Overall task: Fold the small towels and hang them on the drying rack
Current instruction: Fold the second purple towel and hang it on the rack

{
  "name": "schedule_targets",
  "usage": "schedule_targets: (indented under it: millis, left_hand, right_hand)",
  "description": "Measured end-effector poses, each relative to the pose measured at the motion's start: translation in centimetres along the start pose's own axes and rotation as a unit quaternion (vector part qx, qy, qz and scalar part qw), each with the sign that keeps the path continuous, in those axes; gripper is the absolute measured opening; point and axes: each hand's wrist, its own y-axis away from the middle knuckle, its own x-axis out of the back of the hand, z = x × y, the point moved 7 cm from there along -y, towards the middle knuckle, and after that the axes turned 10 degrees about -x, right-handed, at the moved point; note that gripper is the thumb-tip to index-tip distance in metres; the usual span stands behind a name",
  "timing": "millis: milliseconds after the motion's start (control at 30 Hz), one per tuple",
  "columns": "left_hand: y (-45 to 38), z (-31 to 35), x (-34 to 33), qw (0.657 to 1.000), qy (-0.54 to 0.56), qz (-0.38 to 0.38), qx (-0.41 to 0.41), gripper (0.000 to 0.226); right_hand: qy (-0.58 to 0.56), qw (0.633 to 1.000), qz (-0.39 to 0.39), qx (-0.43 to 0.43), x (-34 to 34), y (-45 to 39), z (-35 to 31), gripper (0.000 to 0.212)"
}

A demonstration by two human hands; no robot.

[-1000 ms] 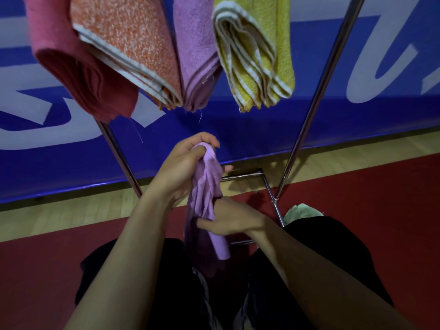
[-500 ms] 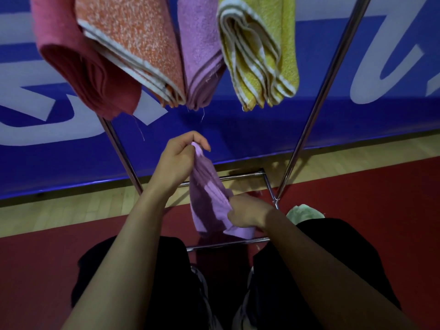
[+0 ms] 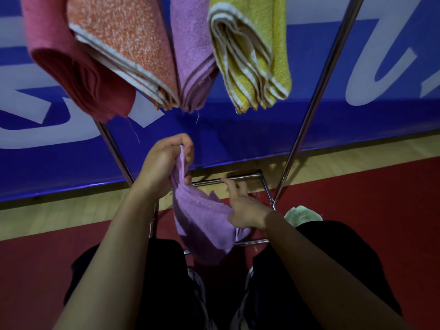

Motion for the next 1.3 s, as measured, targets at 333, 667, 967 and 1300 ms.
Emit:
schedule_targets:
  millis: [333,667,967,1300]
  left_hand:
    - [0.5,0.4,-0.3,0.981,0.180,-0.064,0.040,0.043]
    - [0.6,-0.1,2.2,0.986,0.141,-0.067,0.051,0.038]
    - [0.9,-0.7,6.8,0.997,0.042,0.007,0.058,0.036]
    - [1.8,-3.7,3.6,0.914,-0.351,-0.135,0.154,0.040]
  right_hand:
    - [0.083,0.986,-0.110,0.090,-3.7,2.3,-4.5,0.088]
    - [0.170,0.978,-0.102,0.071,-3.6,1.1,-4.2,0.020]
    - [0.149,0.988,-0.031,0.015,0.0,-0.6,-0.7,0.011]
    - [-0.148,0.958,0.119,0.217,5.9,3.0,-4.7,0.016]
